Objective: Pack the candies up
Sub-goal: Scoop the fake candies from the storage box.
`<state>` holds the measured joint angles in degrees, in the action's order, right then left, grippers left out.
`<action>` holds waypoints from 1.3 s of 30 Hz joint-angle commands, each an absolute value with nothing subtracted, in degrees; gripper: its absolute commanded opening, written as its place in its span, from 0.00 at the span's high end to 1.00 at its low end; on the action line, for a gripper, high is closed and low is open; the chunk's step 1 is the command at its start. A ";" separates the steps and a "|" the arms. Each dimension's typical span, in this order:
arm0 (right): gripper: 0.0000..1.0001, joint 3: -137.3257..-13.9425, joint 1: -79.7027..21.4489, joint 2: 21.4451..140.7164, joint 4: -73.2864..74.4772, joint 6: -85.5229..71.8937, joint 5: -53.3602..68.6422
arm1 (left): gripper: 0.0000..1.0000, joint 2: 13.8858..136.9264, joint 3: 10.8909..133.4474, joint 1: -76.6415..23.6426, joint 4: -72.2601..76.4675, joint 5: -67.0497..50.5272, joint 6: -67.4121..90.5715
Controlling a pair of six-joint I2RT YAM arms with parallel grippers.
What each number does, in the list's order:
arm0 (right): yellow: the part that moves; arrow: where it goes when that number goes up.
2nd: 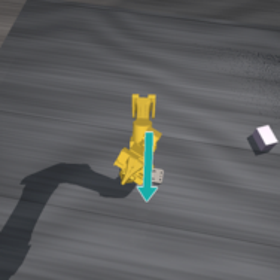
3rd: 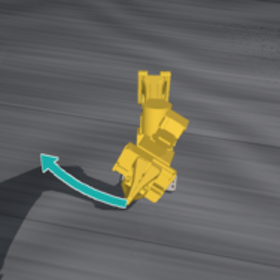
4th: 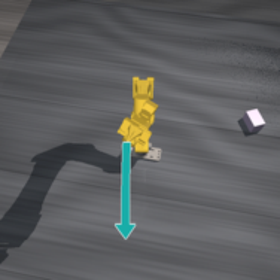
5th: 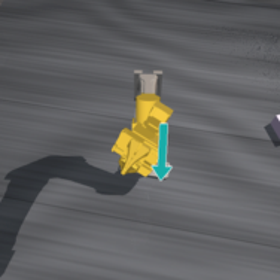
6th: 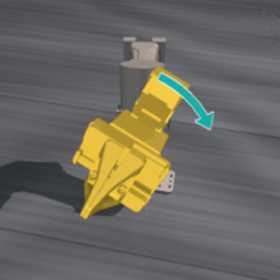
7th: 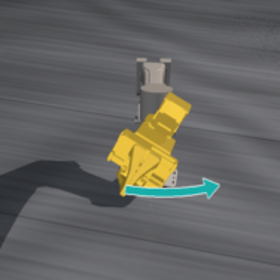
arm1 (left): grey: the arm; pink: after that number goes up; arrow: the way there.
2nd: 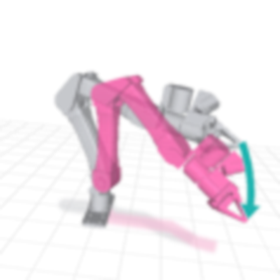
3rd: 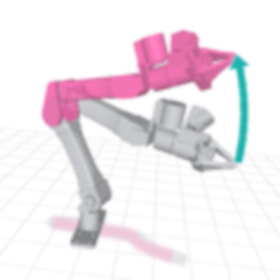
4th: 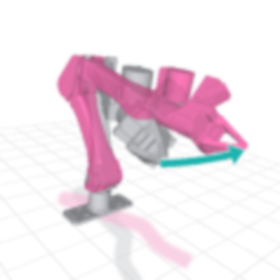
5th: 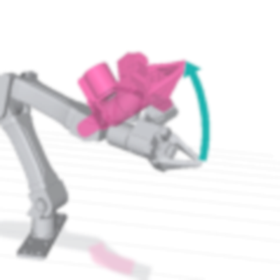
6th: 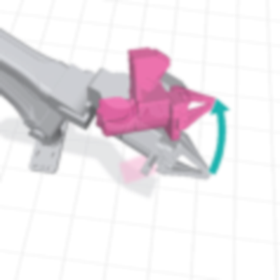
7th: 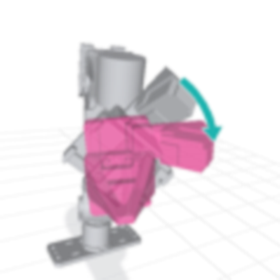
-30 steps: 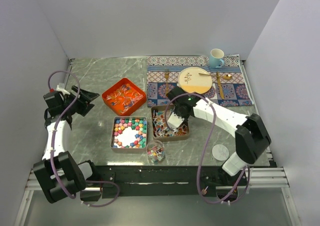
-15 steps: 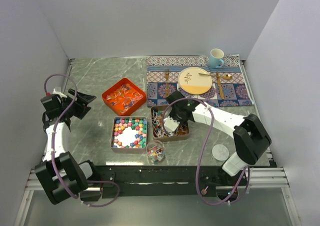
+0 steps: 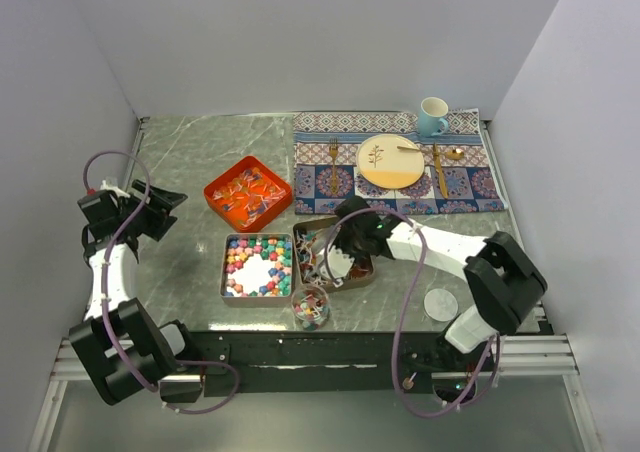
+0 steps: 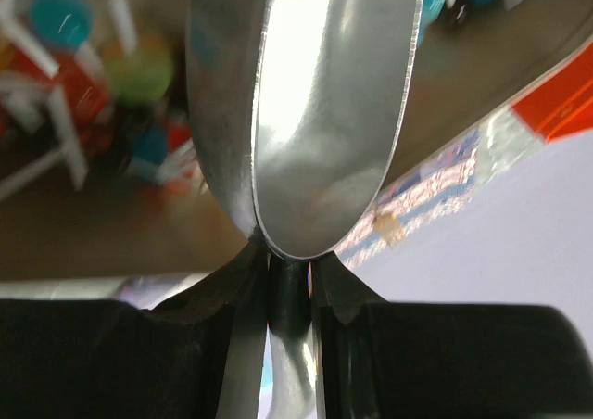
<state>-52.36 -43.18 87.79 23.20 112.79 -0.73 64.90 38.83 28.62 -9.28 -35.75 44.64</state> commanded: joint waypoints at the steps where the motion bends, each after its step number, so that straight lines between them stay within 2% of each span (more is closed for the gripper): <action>1: 1.00 -47.90 -45.87 94.39 14.51 107.37 0.11 | 0.20 65.21 39.99 29.44 -10.10 -34.63 41.93; 5: 1.00 -54.03 -47.63 100.36 16.96 92.23 -4.64 | 0.20 64.95 39.55 29.97 -9.84 -34.37 42.01; 10: 1.00 -56.78 -48.17 101.34 19.07 78.69 -5.45 | 0.20 64.69 39.20 30.58 -9.58 -34.19 42.36; 26: 1.00 -38.33 -46.76 84.47 -5.70 64.87 -1.57 | 0.20 66.62 41.83 32.34 -10.98 -34.10 40.87; 32: 1.00 -41.48 -46.76 86.40 -7.91 62.66 -7.38 | 0.20 66.10 41.84 33.31 -9.67 -34.28 41.39; 36: 1.00 -39.03 -47.02 84.38 -11.07 65.82 -9.31 | 0.20 65.74 41.57 33.75 -9.58 -34.63 41.92; 39: 1.00 -40.86 -47.02 85.25 -6.09 64.43 -9.58 | 0.20 65.30 40.78 34.01 -8.62 -34.80 42.71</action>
<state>-39.55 -46.74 86.13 -3.90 66.06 -7.27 66.59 39.64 33.47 -11.42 -34.57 42.54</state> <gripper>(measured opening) 0.240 0.801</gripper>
